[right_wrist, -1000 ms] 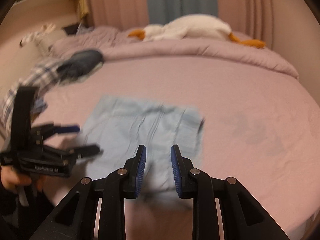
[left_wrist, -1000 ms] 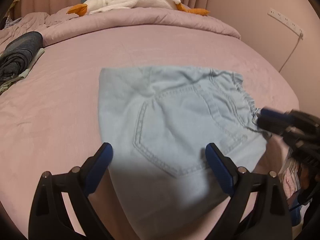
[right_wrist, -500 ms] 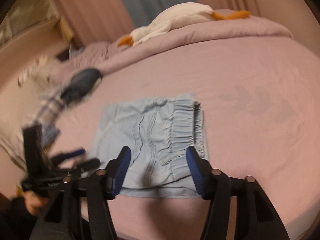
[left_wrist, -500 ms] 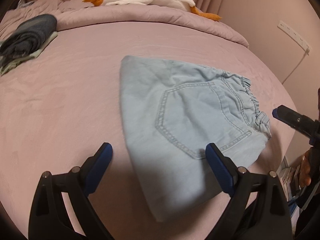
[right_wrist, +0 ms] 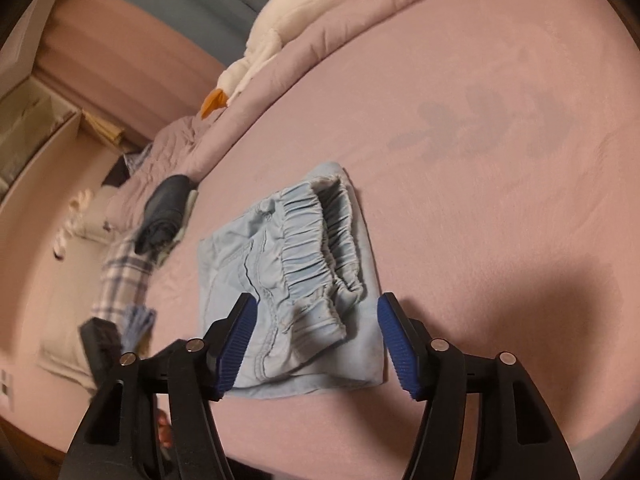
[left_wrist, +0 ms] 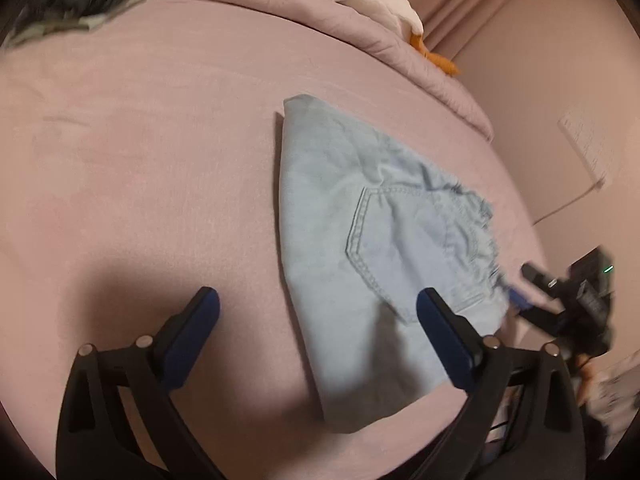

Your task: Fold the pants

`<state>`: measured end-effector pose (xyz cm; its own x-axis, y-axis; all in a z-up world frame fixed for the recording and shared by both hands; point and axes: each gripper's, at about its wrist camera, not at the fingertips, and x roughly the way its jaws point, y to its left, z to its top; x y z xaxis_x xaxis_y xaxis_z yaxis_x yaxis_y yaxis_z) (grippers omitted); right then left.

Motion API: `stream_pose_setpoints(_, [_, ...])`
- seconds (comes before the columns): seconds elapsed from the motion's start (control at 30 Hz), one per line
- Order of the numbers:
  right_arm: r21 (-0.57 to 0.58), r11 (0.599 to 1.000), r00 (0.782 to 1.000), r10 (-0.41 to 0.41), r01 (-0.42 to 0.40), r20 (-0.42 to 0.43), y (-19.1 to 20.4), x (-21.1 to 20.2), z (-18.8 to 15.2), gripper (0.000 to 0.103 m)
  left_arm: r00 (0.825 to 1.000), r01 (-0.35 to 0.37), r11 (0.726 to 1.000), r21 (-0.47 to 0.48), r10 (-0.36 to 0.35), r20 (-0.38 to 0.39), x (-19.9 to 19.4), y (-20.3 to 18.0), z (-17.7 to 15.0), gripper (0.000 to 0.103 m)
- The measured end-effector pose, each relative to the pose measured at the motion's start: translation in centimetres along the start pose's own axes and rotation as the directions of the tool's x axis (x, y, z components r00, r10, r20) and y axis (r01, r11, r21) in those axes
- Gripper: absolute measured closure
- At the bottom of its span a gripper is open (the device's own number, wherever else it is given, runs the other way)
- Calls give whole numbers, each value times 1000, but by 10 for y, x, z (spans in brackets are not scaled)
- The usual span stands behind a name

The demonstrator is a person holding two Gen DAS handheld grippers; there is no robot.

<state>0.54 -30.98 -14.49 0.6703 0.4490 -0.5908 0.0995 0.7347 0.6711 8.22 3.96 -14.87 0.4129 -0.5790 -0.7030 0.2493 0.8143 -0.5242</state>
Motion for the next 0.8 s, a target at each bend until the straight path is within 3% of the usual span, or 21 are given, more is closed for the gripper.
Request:
stream_pose_setpoints(0.2, [31,999,998,-19,21,-68,-9,10,4,33,988,150,980,-127,-155,-27,3,14,14,1])
stream_pose_setpoints(0.33, [29,999,992,-15,19,-123,-9,23,13,32,975,212,969,-124,-218,-41,10,12,23,0])
stream_pose_setpoints(0.47, [-2,1000,984,19,-19,-178,2,41,23,16,968,238,969,-71,-242,-64,21,0,28,1])
stream_pose_setpoints(0.63, [-76,996,972,27,-46,-234,20,67,30,13,959,266,964,-19,-267,-92,37,-19,30,1])
stream_pose_setpoints(0.8, [-141,989,972,6,-41,-236,31,77,30,9,957,274,961,-28,-275,-89,41,-20,32,2])
